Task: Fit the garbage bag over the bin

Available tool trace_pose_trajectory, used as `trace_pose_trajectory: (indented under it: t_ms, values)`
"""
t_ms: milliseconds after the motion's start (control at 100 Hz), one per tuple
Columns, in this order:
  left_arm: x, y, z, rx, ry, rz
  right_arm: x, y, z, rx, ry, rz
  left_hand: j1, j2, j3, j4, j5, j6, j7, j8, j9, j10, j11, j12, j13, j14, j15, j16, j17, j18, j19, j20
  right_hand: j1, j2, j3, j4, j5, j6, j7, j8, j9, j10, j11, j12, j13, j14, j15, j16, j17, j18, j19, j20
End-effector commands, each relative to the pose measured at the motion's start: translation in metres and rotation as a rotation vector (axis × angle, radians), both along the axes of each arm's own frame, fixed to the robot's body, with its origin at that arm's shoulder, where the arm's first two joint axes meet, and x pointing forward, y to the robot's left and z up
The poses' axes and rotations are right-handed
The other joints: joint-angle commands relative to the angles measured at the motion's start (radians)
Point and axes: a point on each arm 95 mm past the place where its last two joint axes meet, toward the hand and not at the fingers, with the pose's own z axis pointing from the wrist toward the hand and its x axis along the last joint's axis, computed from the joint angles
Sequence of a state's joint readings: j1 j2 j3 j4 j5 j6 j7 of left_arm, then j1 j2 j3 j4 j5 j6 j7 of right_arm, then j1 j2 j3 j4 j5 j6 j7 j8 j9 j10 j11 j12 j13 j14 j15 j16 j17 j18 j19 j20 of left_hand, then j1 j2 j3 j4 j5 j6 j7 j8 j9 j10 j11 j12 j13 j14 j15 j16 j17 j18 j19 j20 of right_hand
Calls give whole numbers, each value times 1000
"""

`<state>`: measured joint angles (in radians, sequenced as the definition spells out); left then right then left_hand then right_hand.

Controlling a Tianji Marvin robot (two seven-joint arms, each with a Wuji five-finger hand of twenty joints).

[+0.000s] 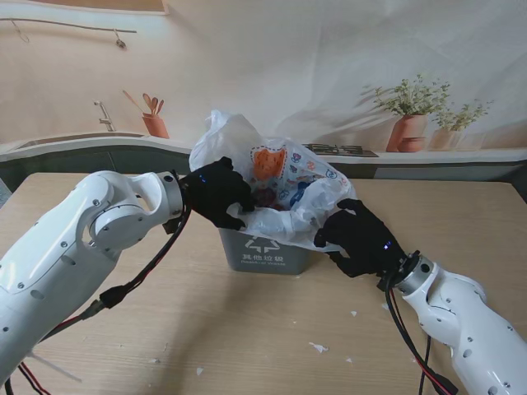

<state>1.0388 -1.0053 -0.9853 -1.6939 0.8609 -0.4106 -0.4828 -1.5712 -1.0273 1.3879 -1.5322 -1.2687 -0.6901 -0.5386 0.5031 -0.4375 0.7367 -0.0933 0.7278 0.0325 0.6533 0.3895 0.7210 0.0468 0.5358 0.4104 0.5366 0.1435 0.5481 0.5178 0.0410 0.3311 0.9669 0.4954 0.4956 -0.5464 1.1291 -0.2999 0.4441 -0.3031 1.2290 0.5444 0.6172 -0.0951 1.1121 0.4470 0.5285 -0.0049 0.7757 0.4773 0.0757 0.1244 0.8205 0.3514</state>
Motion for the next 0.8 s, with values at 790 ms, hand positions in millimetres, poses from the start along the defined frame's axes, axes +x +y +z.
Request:
trace_pose_trajectory:
  t_ms: [790]
  values:
    - [4,-10,-18,46,24,23,-29,-14,45,290,-2,52,155,-154,-14,-52,116,-166,333,-72,202,-56,109,111,165,-17,106,63,11,13,13,8,-440,133,-464,215,-250,110,-330,-116,-304,9,-154,-8,-159,27,-101,-54,-37,20,-72,-11]
